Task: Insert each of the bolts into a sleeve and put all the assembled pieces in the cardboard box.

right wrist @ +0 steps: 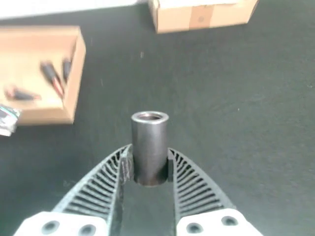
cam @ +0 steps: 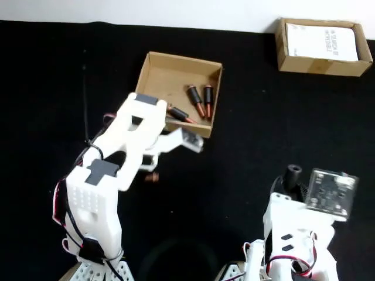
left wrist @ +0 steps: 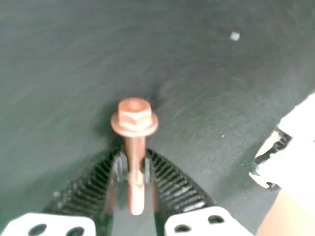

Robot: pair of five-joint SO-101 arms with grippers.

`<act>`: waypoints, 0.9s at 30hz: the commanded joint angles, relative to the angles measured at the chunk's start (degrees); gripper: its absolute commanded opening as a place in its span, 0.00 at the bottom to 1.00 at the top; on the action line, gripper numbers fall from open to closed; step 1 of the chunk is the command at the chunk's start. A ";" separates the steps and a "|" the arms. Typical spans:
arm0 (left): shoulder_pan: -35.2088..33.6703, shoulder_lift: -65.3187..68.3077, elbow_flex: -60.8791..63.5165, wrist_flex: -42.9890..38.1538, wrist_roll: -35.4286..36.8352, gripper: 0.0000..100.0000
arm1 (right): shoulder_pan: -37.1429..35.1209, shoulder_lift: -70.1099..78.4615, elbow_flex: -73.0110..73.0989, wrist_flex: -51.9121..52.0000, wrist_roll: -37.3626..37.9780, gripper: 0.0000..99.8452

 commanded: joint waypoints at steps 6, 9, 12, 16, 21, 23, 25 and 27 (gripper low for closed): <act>9.27 -23.60 -13.32 0.97 27.43 0.01 | 0.31 -0.13 7.96 -19.56 -21.89 0.01; 11.03 -30.64 -16.57 1.41 37.10 0.01 | -1.27 -0.13 12.44 -24.84 -20.13 0.01; 10.95 -37.93 -16.66 1.41 43.69 0.01 | -7.87 -0.13 16.13 -25.98 -12.92 0.01; 8.75 -48.40 -16.13 0.88 45.98 0.01 | -20.53 -0.13 17.89 -25.89 -6.07 0.01; 6.02 -62.46 -9.71 -11.16 59.60 0.01 | -32.75 0.13 18.15 -26.24 -4.84 0.01; 5.67 -68.26 -3.65 -17.76 64.62 0.01 | -34.59 0.13 18.33 -26.33 -4.92 0.01; 5.85 -74.24 4.26 -25.23 69.63 0.01 | -34.86 -0.04 18.51 -28.18 -5.01 0.01; 5.93 -79.52 13.93 -34.73 75.43 0.01 | -34.59 -0.04 18.51 -31.25 -5.01 0.01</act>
